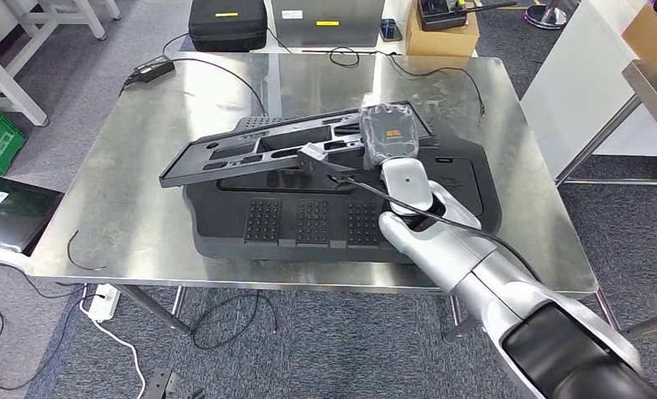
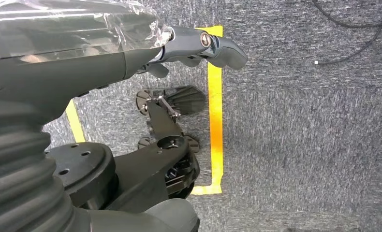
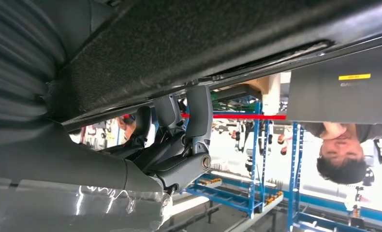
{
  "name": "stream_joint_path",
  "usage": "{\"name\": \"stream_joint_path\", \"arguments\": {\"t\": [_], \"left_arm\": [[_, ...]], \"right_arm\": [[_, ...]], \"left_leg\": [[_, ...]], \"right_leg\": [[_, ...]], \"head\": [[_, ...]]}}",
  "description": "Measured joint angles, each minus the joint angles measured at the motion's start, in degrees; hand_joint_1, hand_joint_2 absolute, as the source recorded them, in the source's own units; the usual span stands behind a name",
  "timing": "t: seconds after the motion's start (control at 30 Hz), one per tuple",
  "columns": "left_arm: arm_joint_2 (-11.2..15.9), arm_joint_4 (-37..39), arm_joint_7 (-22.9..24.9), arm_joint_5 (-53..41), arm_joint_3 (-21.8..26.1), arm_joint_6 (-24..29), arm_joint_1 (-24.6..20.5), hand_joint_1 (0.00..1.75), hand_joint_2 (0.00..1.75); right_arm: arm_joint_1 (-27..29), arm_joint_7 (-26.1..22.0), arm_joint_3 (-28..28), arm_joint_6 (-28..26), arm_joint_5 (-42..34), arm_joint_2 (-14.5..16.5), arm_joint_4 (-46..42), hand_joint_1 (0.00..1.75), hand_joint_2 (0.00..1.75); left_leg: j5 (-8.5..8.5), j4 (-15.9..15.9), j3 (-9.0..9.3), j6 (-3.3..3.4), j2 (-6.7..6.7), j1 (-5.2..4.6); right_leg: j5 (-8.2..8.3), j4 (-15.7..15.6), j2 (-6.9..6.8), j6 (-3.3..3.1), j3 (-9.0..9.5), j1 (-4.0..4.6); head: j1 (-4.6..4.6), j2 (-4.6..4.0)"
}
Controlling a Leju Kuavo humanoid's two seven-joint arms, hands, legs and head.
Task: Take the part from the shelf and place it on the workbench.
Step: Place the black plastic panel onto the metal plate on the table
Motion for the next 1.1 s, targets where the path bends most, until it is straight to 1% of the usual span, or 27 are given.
{"name": "stream_joint_path", "arguments": {"t": [0.17,0.3,0.43,0.53,0.67,1.1], "left_arm": [[0.13,0.0,-0.37,0.11,-0.06,-0.02,0.04,0.0,1.75],[0.14,0.0,-0.55,0.18,-0.08,0.08,0.05,0.0,1.75],[0.17,0.0,-0.61,0.28,-0.15,0.19,0.14,0.0,1.75],[0.32,0.0,-0.66,0.44,-0.55,0.28,0.34,0.0,1.75],[0.42,0.0,-0.87,0.84,-1.02,0.69,0.53,0.0,0.0],[0.56,0.0,-0.99,1.88,-1.5,0.89,0.6,0.0,0.0]], "right_arm": [[-2.12,-0.46,1.29,-0.28,0.4,3.5,6.26,1.75,1.75],[-3.24,-0.25,1.83,-0.22,0.16,5.22,9.91,1.75,1.75],[-4.2,0.54,2.2,-0.15,-1.2,5.94,12.89,0.0,0.0],[-4.78,0.64,2.26,-0.15,-2.34,5.99,14.72,0.0,0.0],[-4.98,0.83,2.32,-0.11,-3.09,6.02,16.1,0.0,0.0],[-5.46,2.59,2.46,0.96,-5.62,5.94,17.77,0.0,0.0]], "left_leg": [[0.03,-0.03,0.01,-0.04,0.0,0.01],[0.03,-0.04,0.01,-0.05,-0.01,0.01],[0.03,-0.04,0.01,-0.05,0.0,0.01],[0.03,-0.03,0.01,-0.05,0.0,0.01],[0.04,-0.03,0.02,-0.05,0.0,0.0],[0.04,-0.04,0.07,-0.05,0.03,0.01]], "right_leg": [[0.02,0.0,-0.01,-0.03,-0.04,0.01],[0.02,0.0,0.0,-0.04,-0.05,0.0],[0.02,0.0,0.0,-0.04,-0.05,0.0],[0.02,0.0,0.01,-0.04,-0.05,-0.01],[0.03,-0.01,0.02,-0.04,-0.06,-0.01],[0.03,-0.01,0.06,-0.04,-0.06,0.0]], "head": [[-0.02,0.0],[-0.02,0.0],[0.01,0.0],[0.03,0.0],[0.06,0.0],[0.0,0.0]]}}
